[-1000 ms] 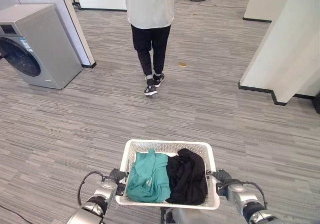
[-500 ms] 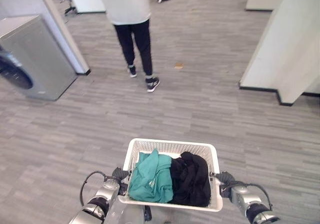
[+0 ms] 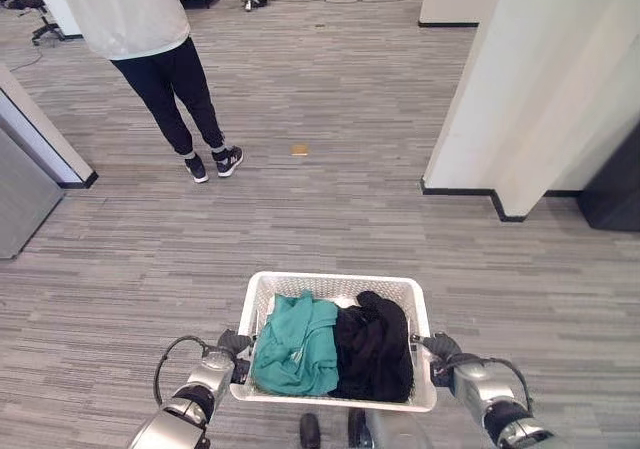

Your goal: Grab the laundry basket,head to the washer,open it,put in the laundry and shut it.

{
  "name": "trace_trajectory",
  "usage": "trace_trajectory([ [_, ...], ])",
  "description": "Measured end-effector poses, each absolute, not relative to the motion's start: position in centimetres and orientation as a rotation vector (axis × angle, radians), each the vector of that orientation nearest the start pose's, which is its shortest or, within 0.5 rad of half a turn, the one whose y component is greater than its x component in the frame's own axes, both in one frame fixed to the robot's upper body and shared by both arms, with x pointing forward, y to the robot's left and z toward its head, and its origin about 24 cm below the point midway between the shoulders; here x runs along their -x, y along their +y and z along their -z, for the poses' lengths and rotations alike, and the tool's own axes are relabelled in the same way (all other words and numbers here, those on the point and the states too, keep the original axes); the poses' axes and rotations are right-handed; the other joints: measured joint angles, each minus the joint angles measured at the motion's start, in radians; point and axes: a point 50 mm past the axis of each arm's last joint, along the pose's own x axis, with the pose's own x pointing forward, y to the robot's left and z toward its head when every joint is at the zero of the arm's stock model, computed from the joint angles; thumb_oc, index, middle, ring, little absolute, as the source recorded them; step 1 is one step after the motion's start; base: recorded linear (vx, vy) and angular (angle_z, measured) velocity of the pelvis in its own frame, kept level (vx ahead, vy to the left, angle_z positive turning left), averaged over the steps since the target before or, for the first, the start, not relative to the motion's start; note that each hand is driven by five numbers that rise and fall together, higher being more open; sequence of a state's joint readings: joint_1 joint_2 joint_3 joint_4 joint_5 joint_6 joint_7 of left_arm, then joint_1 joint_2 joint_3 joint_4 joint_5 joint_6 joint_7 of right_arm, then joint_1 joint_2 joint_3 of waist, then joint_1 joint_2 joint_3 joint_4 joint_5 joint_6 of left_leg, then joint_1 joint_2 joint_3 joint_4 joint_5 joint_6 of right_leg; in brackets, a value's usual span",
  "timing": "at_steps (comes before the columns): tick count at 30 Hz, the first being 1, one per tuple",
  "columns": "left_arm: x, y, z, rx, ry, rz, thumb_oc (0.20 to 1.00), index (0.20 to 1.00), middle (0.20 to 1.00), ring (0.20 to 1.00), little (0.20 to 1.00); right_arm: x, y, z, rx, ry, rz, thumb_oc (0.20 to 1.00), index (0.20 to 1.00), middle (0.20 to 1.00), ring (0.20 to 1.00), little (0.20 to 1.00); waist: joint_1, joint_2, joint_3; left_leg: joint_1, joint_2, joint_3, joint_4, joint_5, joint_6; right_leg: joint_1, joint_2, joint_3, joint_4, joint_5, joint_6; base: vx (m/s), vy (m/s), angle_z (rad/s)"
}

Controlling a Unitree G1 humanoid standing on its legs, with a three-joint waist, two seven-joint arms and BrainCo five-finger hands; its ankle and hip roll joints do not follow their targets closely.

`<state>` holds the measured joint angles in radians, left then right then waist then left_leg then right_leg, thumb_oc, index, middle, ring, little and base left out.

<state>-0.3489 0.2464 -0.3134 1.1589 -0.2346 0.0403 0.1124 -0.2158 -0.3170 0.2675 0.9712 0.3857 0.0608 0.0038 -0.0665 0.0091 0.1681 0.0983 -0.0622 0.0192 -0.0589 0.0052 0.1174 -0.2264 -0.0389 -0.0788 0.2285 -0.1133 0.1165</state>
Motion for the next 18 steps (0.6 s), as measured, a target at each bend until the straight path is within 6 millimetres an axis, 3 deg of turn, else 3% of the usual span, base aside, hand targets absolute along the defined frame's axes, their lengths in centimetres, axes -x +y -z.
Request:
trace_trajectory([
  [1, -23.3, 20.6, 10.7, -0.289, 0.865, -0.061, 0.2, 0.2, 0.2, 0.2, 0.2, -21.5, -22.2, 10.7, 0.081, 0.853, 0.053, 0.2, 0.2, 0.2, 0.2, 0.2, 0.0, -0.002, 0.0, 0.011, 0.0, -0.021, 0.01, -0.01, -0.011, 0.025, 0.004, 0.01, -0.028, 0.046, 0.016, 0.2, 0.008, 0.87],
  [2, -23.0, 20.2, 11.0, -0.296, 0.879, -0.046, 0.2, 0.2, 0.2, 0.2, 0.2, -21.0, -22.5, 11.0, 0.082, 0.884, 0.064, 0.2, 0.2, 0.2, 0.2, 0.2, 0.002, -0.017, -0.006, 0.042, 0.001, -0.035, 0.019, -0.033, -0.033, 0.076, 0.011, 0.007, -0.067, 0.175, -0.035, 0.15, 0.006, 0.68],
  [3, -22.3, 20.1, 11.4, -0.29, 0.898, -0.044, 0.2, 0.2, 0.2, 0.2, 0.2, -21.0, -22.6, 11.1, 0.085, 0.896, 0.068, 0.2, 0.2, 0.2, 0.2, 0.2, 0.007, -0.01, -0.012, 0.044, 0.021, -0.03, 0.021, -0.042, -0.061, 0.088, 0.031, 0.002, -0.084, 0.175, -0.084, 0.17, 0.008, 0.45],
  [5, -21.5, 20.2, 11.9, -0.285, 0.925, -0.044, 0.2, 0.2, 0.2, 0.2, 0.2, -21.0, -22.6, 11.1, 0.085, 0.901, 0.066, 0.2, 0.2, 0.2, 0.2, 0.2, 0.012, 0.004, -0.02, 0.042, 0.047, 0.0, 0.018, -0.04, -0.064, 0.123, 0.057, -0.013, -0.146, 0.194, -0.111, 0.16, 0.003, 0.08],
  [8, -20.0, 20.3, 12.7, -0.275, 0.967, -0.043, 0.2, 0.2, 0.2, 0.2, 0.2, -20.0, -22.5, 11.7, 0.085, 0.941, 0.063, 0.2, 0.2, 0.2, 0.2, 0.2, 0.026, -0.012, -0.018, 0.041, 0.045, 0.041, 0.003, -0.037, -0.068, 0.213, 0.093, -0.013, -0.287, 0.239, -0.154, 0.11, -0.016, 0.0],
  [10, -19.6, 20.4, 12.9, -0.273, 0.977, -0.044, 0.2, 0.2, 0.2, 0.2, 0.2, -19.7, -22.5, 11.9, 0.093, 0.951, 0.056, 0.2, 0.2, 0.2, 0.2, 0.2, 0.026, -0.02, -0.019, 0.036, 0.035, 0.044, -0.004, -0.034, -0.073, 0.246, 0.107, -0.013, -0.313, 0.237, -0.156, 0.09, -0.024, -0.1],
  [12, -19.2, 20.5, 13.1, -0.269, 0.987, -0.052, 0.2, 0.2, 0.2, 0.2, 0.2, -19.0, -22.3, 12.3, 0.091, 0.965, 0.048, 0.2, 0.2, 0.2, 0.2, 0.2, 0.025, -0.033, -0.033, 0.017, 0.025, 0.047, -0.011, -0.013, -0.103, 0.262, 0.125, -0.013, -0.315, 0.204, -0.166, 0.06, -0.022, -0.13],
  [13, -19.1, 20.6, 13.1, -0.27, 0.989, -0.053, 0.2, 0.2, 0.2, 0.2, 0.2, -18.8, -22.2, 12.4, 0.087, 0.972, 0.047, 0.2, 0.2, 0.2, 0.2, 0.2, 0.027, -0.037, -0.042, 0.013, 0.028, 0.046, -0.011, -0.007, -0.111, 0.262, 0.13, -0.016, -0.317, 0.193, -0.158, 0.03, -0.014, -0.08],
  [14, -19.0, 20.7, 13.1, -0.271, 0.993, -0.054, 0.2, 0.2, 0.2, 0.2, 0.2, -18.7, -22.1, 12.5, 0.085, 0.977, 0.047, 0.2, 0.2, 0.2, 0.2, 0.2, 0.022, -0.034, -0.055, 0.004, 0.046, 0.046, -0.014, -0.001, -0.119, 0.26, 0.139, -0.029, -0.317, 0.167, -0.123, 0.04, -0.02, -0.08],
  [15, -19.1, 20.6, 13.1, -0.271, 0.99, -0.052, 0.2, 0.2, 0.2, 0.2, 0.2, -18.7, -22.2, 12.5, 0.085, 0.978, 0.049, 0.2, 0.2, 0.2, 0.2, 0.2, 0.023, -0.031, -0.059, 0.006, 0.055, 0.052, -0.016, 0.003, -0.118, 0.25, 0.141, -0.046, -0.295, 0.158, -0.124, 0.04, -0.02, -0.06],
  [16, -19.0, 20.7, 13.1, -0.277, 0.992, -0.052, 0.2, 0.2, 0.2, 0.2, 0.2, -18.7, -22.1, 12.5, 0.083, 0.978, 0.046, 0.2, 0.2, 0.2, 0.2, 0.2, 0.023, -0.042, -0.065, 0.006, 0.051, 0.059, -0.012, 0.0, -0.114, 0.243, 0.137, -0.046, -0.283, 0.175, -0.155, 0.04, -0.019, -0.08],
  [18, -18.8, 20.6, 13.2, -0.273, 0.999, -0.047, 0.2, 0.2, 0.2, 0.2, 0.2, -18.5, -22.3, 12.6, 0.085, 0.983, 0.048, 0.2, 0.2, 0.2, 0.2, 0.2, 0.023, -0.037, -0.073, 0.01, 0.047, 0.057, -0.013, 0.0, -0.113, 0.248, 0.137, -0.045, -0.287, 0.176, -0.16, 0.03, -0.014, -0.02],
])
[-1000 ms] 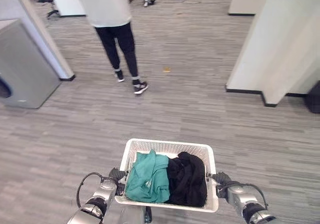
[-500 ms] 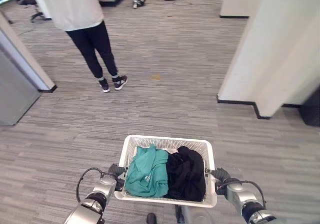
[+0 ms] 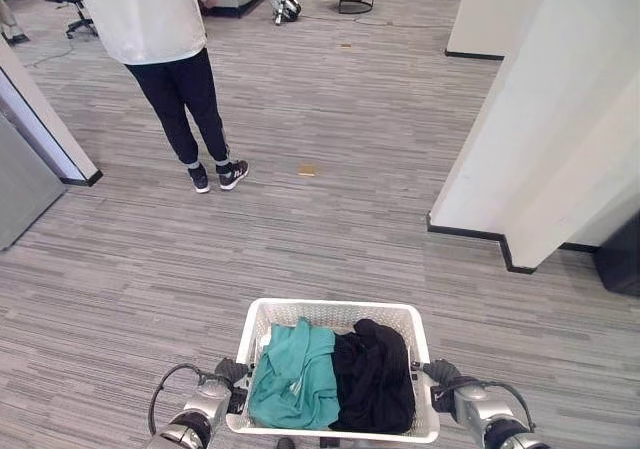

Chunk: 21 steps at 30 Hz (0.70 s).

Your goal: Grab the laundry basket,head to the washer,open it,put in the laundry and shut it.

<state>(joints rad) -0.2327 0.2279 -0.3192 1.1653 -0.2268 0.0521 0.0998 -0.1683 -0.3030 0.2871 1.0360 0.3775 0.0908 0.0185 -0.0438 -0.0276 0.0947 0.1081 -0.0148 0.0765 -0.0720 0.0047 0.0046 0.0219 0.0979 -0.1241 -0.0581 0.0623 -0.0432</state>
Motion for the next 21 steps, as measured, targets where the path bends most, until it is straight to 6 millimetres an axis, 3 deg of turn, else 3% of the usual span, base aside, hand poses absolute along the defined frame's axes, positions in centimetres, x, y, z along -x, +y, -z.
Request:
trace_trajectory([
  [4, -18.7, 20.6, 13.3, -0.273, 1.007, -0.047, 0.2, 0.2, 0.2, 0.2, 0.2, -18.2, -22.3, 12.7, 0.084, 0.99, 0.046, 0.2, 0.2, 0.2, 0.2, 0.2, -0.001, 0.027, -0.001, 0.016, -0.003, -0.012, -0.005, -0.007, 0.009, 0.029, 0.0, -0.003, -0.026, 0.015, -0.018, 0.02, -0.015, 0.05],
  [5, -19.4, 19.9, 13.0, -0.262, 0.98, -0.035, 0.2, 0.2, 0.2, 0.2, 0.2, -19.2, -23.0, 12.0, 0.099, 0.959, 0.054, 0.2, 0.2, 0.2, 0.2, 0.2, 0.002, 0.082, 0.051, 0.014, -0.014, -0.019, -0.016, -0.01, 0.015, 0.023, -0.013, -0.016, -0.026, -0.001, 0.002, 0.0, 0.037, 0.1],
  [7, -19.3, 19.7, 13.3, -0.282, 1.003, -0.023, 0.2, 0.2, 0.2, 0.2, 0.2, -18.8, -22.9, 12.6, 0.093, 0.991, 0.099, 0.2, 0.2, 0.2, 0.2, 0.2, -0.002, 0.072, 0.056, 0.015, -0.016, -0.014, 0.004, -0.016, 0.014, 0.039, -0.024, -0.024, -0.026, 0.009, -0.011, 0.0, 0.092, 0.1],
  [9, -19.4, 19.6, 13.4, -0.294, 1.021, -0.021, 0.2, 0.2, 0.2, 0.2, 0.2, -19.5, -22.6, 12.6, 0.107, 1.004, 0.116, 0.2, 0.2, 0.2, 0.2, 0.2, 0.002, 0.062, 0.057, 0.012, -0.018, -0.012, 0.036, -0.032, 0.014, 0.052, -0.029, -0.022, -0.026, -0.002, -0.005, 0.02, 0.076, 0.02],
  [13, -19.1, 19.9, 13.5, -0.318, 1.036, -0.02, 0.2, 0.2, 0.2, 0.2, 0.2, -18.7, -22.3, 13.1, 0.104, 1.028, 0.113, 0.2, 0.2, 0.2, 0.2, 0.2, 0.005, 0.04, 0.04, 0.016, -0.018, -0.007, 0.033, -0.033, 0.018, 0.048, -0.031, -0.022, -0.021, -0.006, -0.005, 0.02, 0.026, 0.02],
  [17, -19.0, 19.7, 13.5, -0.377, 1.036, 0.023, 0.2, 0.2, 0.2, 0.2, 0.2, -18.9, -22.4, 13.0, 0.141, 1.04, 0.095, 0.2, 0.2, 0.2, 0.2, 0.2, 0.018, 0.044, 0.019, 0.03, -0.014, 0.007, 0.032, -0.044, 0.033, 0.044, -0.036, -0.034, 0.019, -0.033, 0.003, 0.03, -0.018, -0.06],
  [21, -18.8, 19.7, 13.7, -0.391, 1.053, 0.036, 0.2, 0.2, 0.2, 0.2, 0.2, -18.2, -22.6, 13.3, 0.163, 1.077, 0.068, 0.2, 0.2, 0.2, 0.2, 0.2, 0.025, 0.035, -0.024, 0.029, -0.017, -0.024, 0.036, -0.048, 0.034, 0.037, -0.042, -0.07, 0.041, -0.055, 0.001, 0.0, -0.023, 0.22],
])
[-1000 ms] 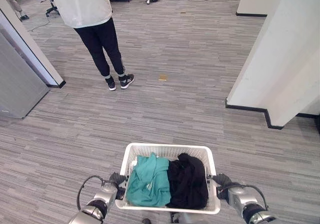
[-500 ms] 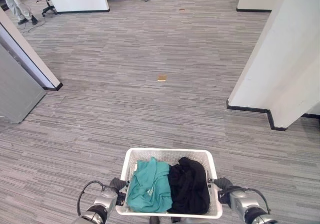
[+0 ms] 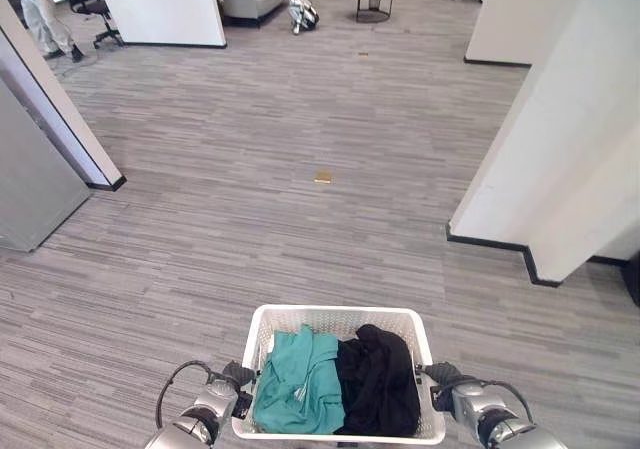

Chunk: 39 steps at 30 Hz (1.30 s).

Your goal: Grab the laundry basket,head to the washer,open it,put in the laundry and shut it.

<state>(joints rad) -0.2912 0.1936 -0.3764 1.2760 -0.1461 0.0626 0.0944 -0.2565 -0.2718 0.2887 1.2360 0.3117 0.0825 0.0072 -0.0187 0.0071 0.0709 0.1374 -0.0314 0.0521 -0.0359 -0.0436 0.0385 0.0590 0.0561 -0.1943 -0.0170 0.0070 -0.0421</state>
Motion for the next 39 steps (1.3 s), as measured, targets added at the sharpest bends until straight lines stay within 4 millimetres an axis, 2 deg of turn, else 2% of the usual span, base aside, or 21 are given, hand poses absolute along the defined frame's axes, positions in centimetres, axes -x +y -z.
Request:
trace_trajectory([
  [3, -18.6, 19.8, 13.8, -0.389, 1.064, 0.033, 0.2, 0.2, 0.2, 0.2, 0.2, -18.7, -22.5, 13.1, 0.21, 1.072, 0.033, 0.2, 0.2, 0.2, 0.2, 0.2, 0.018, -0.001, -0.001, -0.05, -0.007, -0.029, 0.048, -0.013, -0.011, 0.003, -0.01, -0.036, -0.022, 0.016, -0.023, -0.07, -0.026, 0.42],
  [6, -18.9, 19.8, 13.6, -0.393, 1.057, 0.037, 0.2, 0.2, 0.2, 0.2, 0.2, -19.3, -22.5, 12.8, 0.241, 1.058, 0.011, 0.2, 0.2, 0.2, 0.2, 0.2, 0.026, -0.012, 0.011, -0.13, 0.001, -0.045, 0.109, -0.01, -0.035, 0.0, -0.034, -0.136, -0.032, 0.016, -0.033, -0.15, 0.023, 1.04],
  [7, -20.3, 19.3, 13.0, -0.42, 1.02, 0.074, 0.2, 0.2, 0.2, 0.2, 0.2, -19.6, -23.4, 12.3, 0.258, 1.04, 0.007, 0.2, 0.2, 0.2, 0.2, 0.2, 0.008, -0.03, 0.024, -0.206, 0.02, -0.011, 0.118, 0.02, -0.084, -0.005, -0.07, -0.257, -0.047, 0.016, -0.033, -0.14, 0.098, 2.01],
  [10, -21.4, 18.9, 12.5, -0.435, 0.993, 0.108, 0.2, 0.2, 0.2, 0.2, 0.2, -20.8, -24.1, 11.5, 0.265, 1.007, 0.014, 0.2, 0.2, 0.2, 0.2, 0.2, 0.023, -0.037, 0.035, -0.247, 0.097, 0.158, 0.063, 0.043, -0.109, -0.023, -0.107, -0.321, -0.049, 0.004, -0.022, -0.02, 0.103, 1.41],
  [11, -21.8, 18.9, 12.3, -0.438, 0.993, 0.108, 0.2, 0.2, 0.2, 0.2, 0.2, -21.9, -24.0, 10.8, 0.271, 0.966, 0.005, 0.2, 0.2, 0.2, 0.2, 0.2, -0.007, -0.025, 0.04, -0.242, 0.154, 0.364, 0.052, 0.057, -0.126, -0.005, -0.118, -0.384, -0.068, 0.018, 0.009, 0.02, 0.15, 0.93],
  [14, -22.3, 18.1, 12.0, -0.419, 0.98, 0.159, 0.2, 0.2, 0.2, 0.2, 0.2, -22.6, -24.9, 10.0, 0.29, 0.94, 0.032, 0.2, 0.2, 0.2, 0.2, 0.2, -0.026, 0.045, 0.042, -0.172, 0.171, 0.392, -0.015, 0.08, -0.114, 0.017, -0.153, -0.442, -0.045, 0.013, 0.077, 0.07, 0.185, 0.71],
  [15, -22.4, 17.8, 12.0, -0.411, 0.972, 0.17, 0.2, 0.2, 0.2, 0.2, 0.2, -22.5, -25.4, 9.9, 0.296, 0.948, 0.047, 0.2, 0.2, 0.2, 0.2, 0.2, -0.029, 0.075, 0.039, -0.153, 0.154, 0.366, -0.049, 0.13, -0.082, 0.014, -0.169, -0.45, -0.011, 0.001, 0.099, 0.11, 0.212, 0.44],
  [18, -22.0, 18.8, 12.1, -0.399, 0.986, 0.137, 0.2, 0.2, 0.2, 0.2, 0.2, -22.3, -24.4, 10.4, 0.273, 0.963, 0.028, 0.2, 0.2, 0.2, 0.2, 0.2, -0.018, 0.074, 0.04, -0.114, 0.108, 0.37, -0.055, 0.125, -0.032, 0.013, -0.233, -0.43, 0.059, -0.019, 0.131, 0.11, 0.218, -0.01],
  [21, -21.5, 20.6, 12.1, -0.38, 1.003, 0.072, 0.2, 0.2, 0.2, 0.2, 0.2, -22.2, -22.6, 10.9, 0.249, 0.973, -0.013, 0.2, 0.2, 0.2, 0.2, 0.2, 0.011, 0.067, 0.04, -0.074, 0.051, 0.398, -0.054, 0.084, 0.004, -0.004, -0.32, -0.353, 0.138, -0.041, 0.139, 0.12, 0.21, -0.13],
  [22, -21.5, 21.1, 12.0, -0.388, 1.005, 0.063, 0.2, 0.2, 0.2, 0.2, 0.2, -22.2, -22.1, 11.1, 0.24, 0.977, -0.023, 0.2, 0.2, 0.2, 0.2, 0.2, 0.017, 0.062, 0.04, -0.069, 0.038, 0.392, -0.054, 0.076, 0.014, -0.006, -0.329, -0.336, 0.151, -0.034, 0.144, 0.14, 0.265, -0.03],
  [23, -21.4, 21.7, 12.0, -0.397, 1.008, 0.053, 0.2, 0.2, 0.2, 0.2, 0.2, -22.1, -21.6, 11.2, 0.231, 0.982, -0.034, 0.2, 0.2, 0.2, 0.2, 0.2, 0.02, 0.05, 0.039, -0.061, 0.022, 0.384, -0.054, 0.063, 0.026, -0.009, -0.344, -0.329, 0.187, -0.032, 0.173, 0.06, 0.158, 0.12],
  [25, -21.4, 22.3, 11.8, -0.408, 1.009, 0.039, 0.2, 0.2, 0.2, 0.2, 0.2, -22.1, -20.9, 11.4, 0.224, 0.983, -0.047, 0.2, 0.2, 0.2, 0.2, 0.2, 0.021, 0.042, 0.04, -0.045, 0.014, 0.377, -0.054, 0.057, 0.033, -0.035, -0.376, -0.317, 0.273, -0.037, 0.172, 0.04, 0.169, 0.13],
  [28, -22.6, 22.8, 11.0, -0.429, 0.979, 0.028, 0.2, 0.2, 0.2, 0.2, 0.2, -22.3, -20.4, 11.3, 0.23, 0.978, -0.064, 0.2, 0.2, 0.2, 0.2, 0.2, 0.018, 0.015, 0.047, -0.029, -0.003, 0.327, -0.054, 0.037, 0.053, -0.105, -0.413, -0.19, 0.485, -0.04, 0.175, 0.07, 0.092, 0.42],
  [29, -23.0, 22.8, 10.7, -0.436, 0.971, 0.03, 0.2, 0.2, 0.2, 0.2, 0.2, -22.3, -20.5, 11.4, 0.225, 0.981, -0.064, 0.2, 0.2, 0.2, 0.2, 0.2, 0.011, 0.007, 0.047, -0.027, -0.003, 0.292, -0.054, 0.033, 0.059, -0.14, -0.381, -0.11, 0.541, -0.096, 0.195, 0.06, 0.075, 0.81],
  [30, -23.3, 22.8, 10.6, -0.441, 0.967, 0.03, 0.2, 0.2, 0.2, 0.2, 0.2, -22.3, -20.4, 11.4, 0.224, 0.981, -0.065, 0.2, 0.2, 0.2, 0.2, 0.2, -0.005, 0.005, 0.046, -0.028, 0.004, 0.254, -0.054, 0.037, 0.064, -0.16, -0.304, -0.009, 0.566, -0.14, 0.197, 0.06, 0.063, 1.35],
  [31, -24.4, 22.2, 10.0, -0.497, 0.958, 0.07, 0.2, 0.2, 0.2, 0.2, 0.2, -22.2, -20.9, 11.3, 0.231, 0.986, -0.049, 0.2, 0.2, 0.2, 0.2, 0.2, -0.025, 0.0, 0.055, -0.025, 0.006, 0.185, -0.052, 0.033, 0.08, -0.171, -0.253, -0.051, 0.503, -0.168, 0.154, 0.04, 0.018, 1.38],
  [32, -25.1, 21.8, 9.6, -0.522, 0.944, 0.085, 0.2, 0.2, 0.2, 0.2, 0.2, -22.6, -21.2, 11.1, 0.235, 0.978, -0.043, 0.2, 0.2, 0.2, 0.2, 0.2, -0.026, 0.0, 0.068, -0.015, 0.004, 0.165, -0.048, 0.04, 0.077, -0.176, -0.245, -0.125, 0.424, -0.153, 0.136, 0.1, 0.011, 1.24],
  [33, -25.4, 21.8, 9.4, -0.531, 0.937, 0.089, 0.2, 0.2, 0.2, 0.2, 0.2, -22.8, -21.2, 10.9, 0.232, 0.971, -0.042, 0.2, 0.2, 0.2, 0.2, 0.2, -0.028, 0.001, 0.069, -0.012, 0.002, 0.154, -0.045, 0.041, 0.074, -0.19, -0.234, -0.15, 0.365, -0.133, 0.121, 0.09, -0.001, 0.57],
  [36, -25.7, 21.7, 9.2, -0.53, 0.928, 0.085, 0.2, 0.2, 0.2, 0.2, 0.2, -23.1, -21.3, 10.7, 0.205, 0.968, -0.025, 0.2, 0.2, 0.2, 0.2, 0.2, -0.033, 0.003, 0.071, 0.016, 0.002, 0.087, -0.05, 0.034, 0.081, -0.228, -0.197, -0.098, 0.262, -0.055, 0.163, 0.07, -0.012, 0.69],
  [38, -25.6, 21.4, 9.4, -0.529, 0.934, 0.093, 0.2, 0.2, 0.2, 0.2, 0.2, -23.6, -21.4, 10.5, 0.197, 0.96, -0.016, 0.2, 0.2, 0.2, 0.2, 0.2, -0.028, -0.002, 0.072, 0.036, -0.003, 0.04, -0.053, 0.026, 0.073, -0.235, -0.176, -0.072, 0.236, -0.009, 0.168, 0.13, -0.031, 0.7],
  [39, -25.6, 21.2, 9.4, -0.531, 0.937, 0.095, 0.2, 0.2, 0.2, 0.2, 0.2, -23.8, -21.5, 10.4, 0.2, 0.971, -0.006, 0.2, 0.2, 0.2, 0.2, 0.2, -0.033, -0.008, 0.07, 0.038, -0.003, 0.01, -0.053, 0.016, 0.069, -0.216, -0.156, -0.018, 0.187, -0.003, 0.175, 0.1, -0.03, 0.94],
])
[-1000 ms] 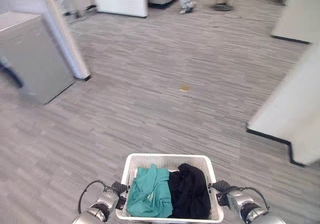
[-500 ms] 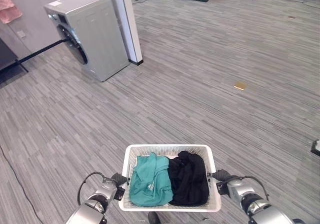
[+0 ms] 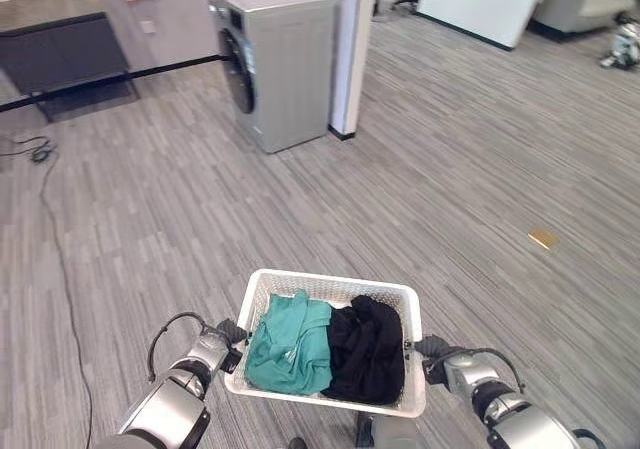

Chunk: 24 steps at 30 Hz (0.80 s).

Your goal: Grab the laundry basket,head to the washer,open it,put in the laundry and shut it.

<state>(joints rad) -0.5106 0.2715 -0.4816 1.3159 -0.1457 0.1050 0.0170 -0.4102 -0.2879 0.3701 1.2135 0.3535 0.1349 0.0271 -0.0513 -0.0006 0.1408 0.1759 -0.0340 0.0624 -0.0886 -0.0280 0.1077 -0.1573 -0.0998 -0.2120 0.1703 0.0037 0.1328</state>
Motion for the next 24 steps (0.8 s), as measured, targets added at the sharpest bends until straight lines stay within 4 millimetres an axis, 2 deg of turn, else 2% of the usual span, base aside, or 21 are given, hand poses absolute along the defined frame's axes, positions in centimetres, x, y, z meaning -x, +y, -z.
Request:
trace_trajectory([
  [1, -25.7, 21.2, 9.3, -0.53, 0.934, 0.096, 0.2, 0.2, 0.2, 0.2, 0.2, -24.2, -21.6, 10.1, 0.2, 0.969, 0.003, 0.2, 0.2, 0.2, 0.2, 0.2, -0.006, -0.015, 0.0, 0.0, -0.002, -0.037, 0.001, 0.001, -0.02, 0.033, 0.031, 0.088, -0.085, 0.017, 0.0, 0.1, -0.033, 0.99],
  [2, -25.7, 21.2, 9.3, -0.53, 0.936, 0.095, 0.2, 0.2, 0.2, 0.2, 0.2, -24.5, -21.6, 9.9, 0.193, 0.96, 0.004, 0.2, 0.2, 0.2, 0.2, 0.2, -0.014, -0.023, 0.001, -0.004, -0.005, -0.059, 0.009, -0.004, -0.045, 0.058, 0.052, 0.14, -0.11, 0.074, -0.019, 0.07, -0.026, 0.84],
  [3, -25.7, 21.1, 9.4, -0.529, 0.937, 0.099, 0.2, 0.2, 0.2, 0.2, 0.2, -24.9, -21.6, 9.7, 0.192, 0.949, 0.009, 0.2, 0.2, 0.2, 0.2, 0.2, -0.012, -0.023, 0.003, -0.009, -0.002, -0.064, 0.018, -0.012, -0.058, 0.068, 0.063, 0.14, -0.121, 0.097, -0.065, 0.1, -0.065, 0.36],
  [4, -25.5, 21.2, 9.5, -0.53, 0.944, 0.097, 0.2, 0.2, 0.2, 0.2, 0.2, -25.3, -21.5, 9.4, 0.193, 0.936, 0.007, 0.2, 0.2, 0.2, 0.2, 0.2, -0.01, -0.02, 0.005, -0.01, 0.01, -0.055, 0.019, -0.016, -0.065, 0.069, 0.075, 0.138, -0.121, 0.109, -0.088, 0.12, -0.09, 0.15],
  [5, -25.6, 21.2, 9.4, -0.529, 0.941, 0.096, 0.2, 0.2, 0.2, 0.2, 0.2, -25.7, -21.5, 9.1, 0.193, 0.923, 0.005, 0.2, 0.2, 0.2, 0.2, 0.2, -0.017, -0.02, 0.005, -0.018, 0.026, -0.048, 0.023, -0.017, -0.067, 0.069, 0.08, 0.133, -0.121, 0.107, -0.091, 0.17, -0.119, 0.11],
  [7, -26.1, 20.9, 9.1, -0.516, 0.917, 0.094, 0.2, 0.2, 0.2, 0.2, 0.2, -26.1, -21.9, 8.6, 0.201, 0.904, 0.014, 0.2, 0.2, 0.2, 0.2, 0.2, -0.023, -0.017, 0.009, -0.02, 0.046, -0.052, 0.036, -0.035, -0.101, 0.072, 0.098, 0.119, -0.12, 0.099, -0.099, 0.18, -0.091, 0.14],
  [8, -26.3, 20.7, 9.0, -0.495, 0.903, 0.095, 0.2, 0.2, 0.2, 0.2, 0.2, -26.3, -22.3, 8.4, 0.206, 0.898, 0.02, 0.2, 0.2, 0.2, 0.2, 0.2, -0.029, -0.02, 0.011, -0.019, 0.053, -0.053, 0.036, -0.039, -0.108, 0.078, 0.103, 0.117, -0.12, 0.087, -0.101, 0.22, -0.094, 0.07],
  [13, -26.2, 20.3, 9.1, -0.483, 0.908, 0.101, 0.2, 0.2, 0.2, 0.2, 0.2, -26.1, -22.7, 8.4, 0.209, 0.904, 0.027, 0.2, 0.2, 0.2, 0.2, 0.2, -0.063, -0.012, 0.02, 0.001, 0.056, -0.065, 0.034, -0.043, -0.118, 0.094, 0.104, 0.118, -0.102, 0.059, -0.084, 0.21, -0.106, 0.05],
  [14, -26.3, 20.1, 9.1, -0.492, 0.905, 0.111, 0.2, 0.2, 0.2, 0.2, 0.2, -25.9, -22.9, 8.6, 0.206, 0.912, 0.032, 0.2, 0.2, 0.2, 0.2, 0.2, -0.075, -0.003, 0.025, 0.005, 0.055, -0.078, 0.034, -0.043, -0.118, 0.101, 0.103, 0.116, -0.102, 0.053, -0.091, 0.37, -0.226, 0.15],
  [19, -26.4, 19.5, 9.1, -0.493, 0.903, 0.124, 0.2, 0.2, 0.2, 0.2, 0.2, -26.2, -23.6, 8.1, 0.226, 0.895, 0.036, 0.2, 0.2, 0.2, 0.2, 0.2, -0.075, 0.037, 0.046, 0.01, 0.073, -0.095, 0.059, -0.064, -0.143, 0.114, 0.125, 0.11, -0.082, 0.018, -0.121, 0.24, -0.193, 0.16],
  [21, -26.3, 18.9, 9.3, -0.449, 0.903, 0.118, 0.2, 0.2, 0.2, 0.2, 0.2, -26.3, -24.2, 7.8, 0.228, 0.88, 0.039, 0.2, 0.2, 0.2, 0.2, 0.2, -0.092, 0.04, 0.05, -0.047, 0.068, -0.108, 0.167, -0.065, -0.181, 0.137, 0.112, 0.073, -0.102, 0.003, -0.135, 0.19, -0.27, 0.66],
  [22, -26.3, 18.9, 9.4, -0.421, 0.907, 0.106, 0.2, 0.2, 0.2, 0.2, 0.2, -26.2, -24.3, 7.7, 0.227, 0.873, 0.038, 0.2, 0.2, 0.2, 0.2, 0.2, -0.096, 0.023, 0.055, -0.106, 0.052, -0.098, 0.282, -0.064, -0.194, 0.148, 0.098, 0.062, -0.112, 0.002, -0.137, 0.09, -0.258, 0.4],
  [23, -26.0, 18.8, 9.6, -0.407, 0.921, 0.101, 0.2, 0.2, 0.2, 0.2, 0.2, -26.1, -24.4, 7.7, 0.228, 0.869, 0.034, 0.2, 0.2, 0.2, 0.2, 0.2, -0.091, 0.008, 0.056, -0.168, 0.039, -0.073, 0.406, -0.047, -0.223, 0.159, 0.087, 0.058, -0.12, 0.001, -0.139, 0.09, -0.24, 0.3],
  [24, -25.6, 18.5, 9.9, -0.397, 0.937, 0.101, 0.2, 0.2, 0.2, 0.2, 0.2, -25.9, -24.5, 7.8, 0.23, 0.87, 0.035, 0.2, 0.2, 0.2, 0.2, 0.2, -0.077, -0.004, 0.059, -0.255, 0.039, -0.029, 0.571, -0.008, -0.274, 0.164, 0.075, 0.055, -0.118, -0.006, -0.158, 0.13, -0.198, 0.09],
])
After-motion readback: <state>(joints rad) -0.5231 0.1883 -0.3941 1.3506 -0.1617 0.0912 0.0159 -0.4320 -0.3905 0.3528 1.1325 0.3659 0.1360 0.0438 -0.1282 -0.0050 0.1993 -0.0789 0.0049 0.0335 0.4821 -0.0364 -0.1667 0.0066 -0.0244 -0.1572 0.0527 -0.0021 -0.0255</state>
